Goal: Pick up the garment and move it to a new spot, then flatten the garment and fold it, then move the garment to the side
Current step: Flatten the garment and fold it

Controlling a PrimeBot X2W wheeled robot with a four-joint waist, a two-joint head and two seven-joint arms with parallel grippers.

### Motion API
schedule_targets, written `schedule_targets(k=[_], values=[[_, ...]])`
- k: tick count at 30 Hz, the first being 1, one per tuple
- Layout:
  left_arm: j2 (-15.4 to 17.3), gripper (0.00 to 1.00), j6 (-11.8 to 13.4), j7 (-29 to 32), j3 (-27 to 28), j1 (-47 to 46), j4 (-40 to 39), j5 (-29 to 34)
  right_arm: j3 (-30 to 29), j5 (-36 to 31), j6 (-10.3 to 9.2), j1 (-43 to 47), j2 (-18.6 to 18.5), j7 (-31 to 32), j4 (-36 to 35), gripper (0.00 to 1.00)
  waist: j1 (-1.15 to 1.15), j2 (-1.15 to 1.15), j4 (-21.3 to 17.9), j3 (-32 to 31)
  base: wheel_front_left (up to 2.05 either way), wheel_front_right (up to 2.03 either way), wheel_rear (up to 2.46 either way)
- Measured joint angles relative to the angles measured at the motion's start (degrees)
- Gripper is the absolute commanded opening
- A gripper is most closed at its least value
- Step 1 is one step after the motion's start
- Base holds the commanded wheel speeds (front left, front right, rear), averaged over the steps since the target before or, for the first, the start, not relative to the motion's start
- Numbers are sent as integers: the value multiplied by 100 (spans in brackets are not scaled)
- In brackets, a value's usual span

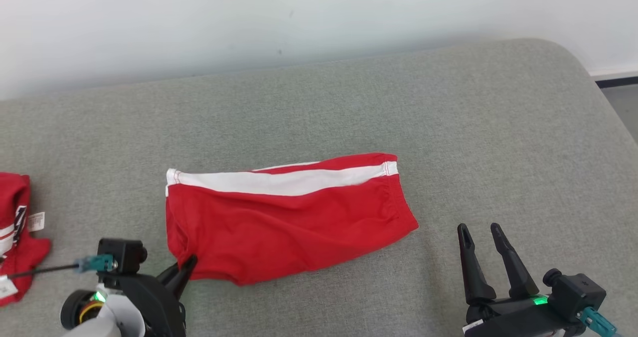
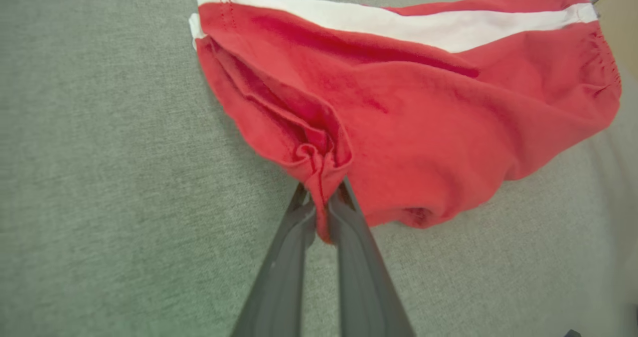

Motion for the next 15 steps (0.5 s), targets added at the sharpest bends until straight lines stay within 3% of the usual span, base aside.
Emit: schedule_targets(k=[1, 3, 4, 10, 15], values=[[-19, 4, 30, -41, 3, 49, 14, -7, -4, -16, 0, -1, -2, 5, 9, 100, 0, 0, 17, -12, 0, 0, 0], [-78, 89, 64, -133, 15, 146, 63, -36, 0, -21, 0, -5, -20, 30, 14, 100, 0, 0, 50, -39, 0, 0, 0], [-108, 100, 73, -180, 22, 181, 80, -59, -3, -21, 0, -8, -34, 33, 16, 100, 0, 0, 67, -50, 0, 0, 0], [-113, 100, 162, -753, 286, 207, 172, 45, -7, -47, 0, -89, -77, 54, -45, 100, 0, 1, 196, -113, 0, 0, 0], [-82, 100, 399, -1010, 794, 162, 152, 465, -23, -118, 0, -246, -125, 82, -92, 100, 0, 1, 327, -160, 0, 0, 0]])
